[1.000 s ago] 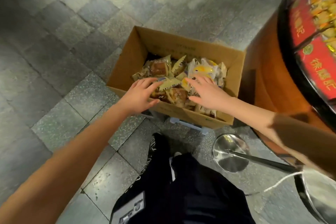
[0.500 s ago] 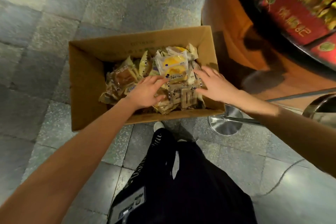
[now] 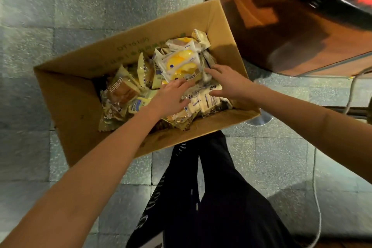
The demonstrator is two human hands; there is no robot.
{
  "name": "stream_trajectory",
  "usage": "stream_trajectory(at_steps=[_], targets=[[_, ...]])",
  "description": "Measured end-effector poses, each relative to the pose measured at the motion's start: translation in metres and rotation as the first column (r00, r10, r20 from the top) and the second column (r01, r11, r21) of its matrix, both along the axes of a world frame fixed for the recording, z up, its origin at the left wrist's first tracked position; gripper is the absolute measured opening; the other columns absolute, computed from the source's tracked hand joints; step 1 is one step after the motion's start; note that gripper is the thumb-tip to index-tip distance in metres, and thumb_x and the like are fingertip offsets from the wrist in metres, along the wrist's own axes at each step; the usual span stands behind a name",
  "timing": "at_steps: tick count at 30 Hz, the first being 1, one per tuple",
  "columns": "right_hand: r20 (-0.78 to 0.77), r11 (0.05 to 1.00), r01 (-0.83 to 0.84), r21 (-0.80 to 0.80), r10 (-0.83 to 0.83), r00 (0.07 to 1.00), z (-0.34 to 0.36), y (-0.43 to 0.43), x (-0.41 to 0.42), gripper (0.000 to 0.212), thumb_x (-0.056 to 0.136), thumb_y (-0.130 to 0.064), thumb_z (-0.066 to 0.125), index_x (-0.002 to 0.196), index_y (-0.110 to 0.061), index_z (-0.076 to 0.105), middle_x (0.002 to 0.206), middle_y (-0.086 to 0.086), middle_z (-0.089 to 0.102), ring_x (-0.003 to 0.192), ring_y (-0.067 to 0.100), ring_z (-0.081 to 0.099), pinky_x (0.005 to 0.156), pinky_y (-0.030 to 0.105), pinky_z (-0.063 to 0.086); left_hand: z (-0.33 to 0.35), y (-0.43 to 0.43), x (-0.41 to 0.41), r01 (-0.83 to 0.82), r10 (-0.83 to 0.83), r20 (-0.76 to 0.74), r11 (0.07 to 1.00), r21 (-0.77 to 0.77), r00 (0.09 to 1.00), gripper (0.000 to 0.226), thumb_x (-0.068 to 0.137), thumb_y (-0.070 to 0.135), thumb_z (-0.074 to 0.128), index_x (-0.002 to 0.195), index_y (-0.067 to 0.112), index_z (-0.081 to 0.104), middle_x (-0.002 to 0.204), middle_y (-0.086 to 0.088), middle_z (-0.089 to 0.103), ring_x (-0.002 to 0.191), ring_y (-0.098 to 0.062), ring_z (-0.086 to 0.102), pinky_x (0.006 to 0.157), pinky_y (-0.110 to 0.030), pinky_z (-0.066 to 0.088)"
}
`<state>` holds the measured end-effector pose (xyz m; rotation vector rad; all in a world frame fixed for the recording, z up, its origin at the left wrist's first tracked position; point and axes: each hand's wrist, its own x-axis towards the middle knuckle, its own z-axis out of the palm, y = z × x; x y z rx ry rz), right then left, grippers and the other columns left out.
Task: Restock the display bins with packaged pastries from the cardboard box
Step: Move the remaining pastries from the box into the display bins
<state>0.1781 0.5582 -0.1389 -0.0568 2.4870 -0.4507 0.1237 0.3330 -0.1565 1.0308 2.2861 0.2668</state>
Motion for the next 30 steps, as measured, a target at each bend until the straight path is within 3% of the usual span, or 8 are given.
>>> stream_trajectory(at_steps=[6,10,15,19,22,26,28,30], targets=[[0.111,0.989,-0.142,-0.03,0.145,0.983,-0.047,0.006,-0.018,0.073,0.09,-0.033,0.066,0.152,-0.026,0.027,0.154,0.006,0.033,0.139,0.028,0.032,0.113,0.041,0.032,-0.035,0.008,-0.002,0.039,-0.037,0.045,0.999,-0.038,0.998,0.06,0.098,0.033,0.054,0.152,0.024,0.03,0.152,-0.007,0.035,0.134,-0.029,0.037,0.107,-0.046,0.038],[0.161,0.967,-0.251,-0.046,0.255,0.953,-0.073,0.015,-0.02,0.067,0.093,-0.031,0.063,0.151,-0.028,0.03,0.152,0.007,0.033,0.138,0.029,0.032,0.111,0.044,0.034,-0.057,0.007,0.004,-0.042,0.043,0.047,0.999,-0.027,0.998,0.058,0.097,0.032,0.056,0.15,0.026,0.034,0.151,-0.007,0.037,0.135,-0.028,0.035,0.11,-0.045,0.035],[0.119,0.907,-0.41,-0.092,0.419,0.9,-0.088,0.016,-0.022,0.061,0.092,-0.02,0.063,0.146,-0.037,0.04,0.15,0.006,0.037,0.133,0.027,0.038,0.102,0.044,0.041,-0.082,0.001,0.006,-0.147,0.146,0.019,0.988,0.037,0.989,0.049,0.096,0.034,0.057,0.144,0.034,0.045,0.144,-0.002,0.045,0.13,-0.022,0.041,0.108,-0.04,0.036],[0.19,0.905,-0.42,-0.073,0.426,0.885,-0.103,0.013,-0.026,0.067,0.091,-0.014,0.06,0.144,-0.048,0.037,0.153,0.007,0.03,0.139,0.031,0.031,0.114,0.048,0.027,-0.096,0.009,0.007,-0.231,0.228,0.106,0.973,0.017,0.968,0.045,0.095,0.031,0.06,0.139,0.036,0.051,0.138,0.002,0.046,0.104,-0.015,0.055,0.086,-0.026,0.046],[0.219,0.889,-0.457,-0.037,0.453,0.864,-0.105,0.014,-0.029,0.069,0.092,-0.013,0.057,0.145,-0.05,0.032,0.149,0.009,0.034,0.138,0.031,0.03,0.112,0.046,0.024,-0.103,0.013,0.011,-0.319,0.328,0.22,0.945,-0.079,0.919,0.045,0.094,0.038,0.062,0.138,0.039,0.051,0.129,0.001,0.042,0.095,-0.013,0.052,0.085,-0.027,0.042],[0.23,0.836,-0.548,-0.014,0.536,0.812,-0.105,0.015,-0.027,0.071,0.094,-0.017,0.055,0.15,-0.047,0.024,0.137,0.006,0.041,0.13,0.027,0.033,0.108,0.043,0.027,-0.112,0.019,0.017,-0.541,0.511,0.384,0.84,-0.033,0.769,0.034,0.09,0.032,0.068,0.123,0.038,0.062,0.124,0.003,0.051,0.108,-0.014,0.049,0.094,-0.03,0.042],[0.247,0.83,-0.558,-0.025,0.545,0.801,-0.107,0.012,-0.028,0.071,0.094,-0.019,0.056,0.15,-0.048,0.023,0.131,0.007,0.041,0.113,0.023,0.043,0.096,0.037,0.035,-0.114,0.022,0.02,-0.603,0.554,0.405,0.797,-0.008,0.727,0.032,0.088,0.023,0.071,0.118,0.035,0.065,0.124,0.002,0.052,0.11,-0.015,0.049,0.093,-0.026,0.04],[0.27,0.829,-0.557,-0.044,0.547,0.793,-0.11,0.01,-0.032,0.07,0.094,-0.02,0.054,0.148,-0.052,0.022,0.111,0.001,0.04,0.08,0.014,0.046,0.068,0.026,0.039,-0.112,0.024,0.024,-0.638,0.572,0.411,0.769,0.032,0.71,0.032,0.087,0.012,0.07,0.112,0.031,0.066,0.118,0.002,0.05,0.107,-0.014,0.048,0.091,-0.023,0.039]])
